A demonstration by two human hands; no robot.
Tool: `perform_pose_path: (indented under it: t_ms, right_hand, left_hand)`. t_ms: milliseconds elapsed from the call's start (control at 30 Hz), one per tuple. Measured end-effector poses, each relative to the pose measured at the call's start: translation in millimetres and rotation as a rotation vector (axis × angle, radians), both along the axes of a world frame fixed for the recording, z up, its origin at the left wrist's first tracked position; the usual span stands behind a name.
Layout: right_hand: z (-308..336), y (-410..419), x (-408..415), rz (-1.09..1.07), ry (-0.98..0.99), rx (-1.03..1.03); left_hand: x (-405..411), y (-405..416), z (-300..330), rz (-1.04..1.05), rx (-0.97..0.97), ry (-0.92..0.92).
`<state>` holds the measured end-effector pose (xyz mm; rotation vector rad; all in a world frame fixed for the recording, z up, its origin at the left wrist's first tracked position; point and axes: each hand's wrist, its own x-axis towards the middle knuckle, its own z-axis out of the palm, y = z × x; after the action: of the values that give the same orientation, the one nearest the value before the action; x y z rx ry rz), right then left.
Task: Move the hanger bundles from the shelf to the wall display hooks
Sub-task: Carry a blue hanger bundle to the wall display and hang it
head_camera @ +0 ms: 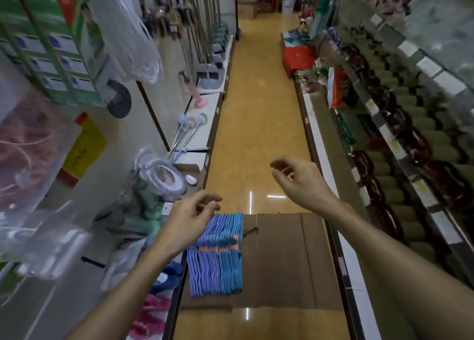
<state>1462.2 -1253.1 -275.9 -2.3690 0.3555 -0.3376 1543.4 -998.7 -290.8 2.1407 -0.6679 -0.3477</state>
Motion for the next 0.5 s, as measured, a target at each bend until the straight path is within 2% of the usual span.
perform_pose_path:
  t_ms: [267, 500]
  right_hand:
    - [-156.0, -23.1, 60.1, -0.014, 0.102, -0.001]
    - [-369.1, -27.5, 82.2, 0.003, 0.243, -0.009]
  left_hand:
    - [61.7, -27.8, -121.5, 0.087, -0.014, 0.045]
    - [109.6, -32.6, -306.8, 0.049, 0.118, -0.005]
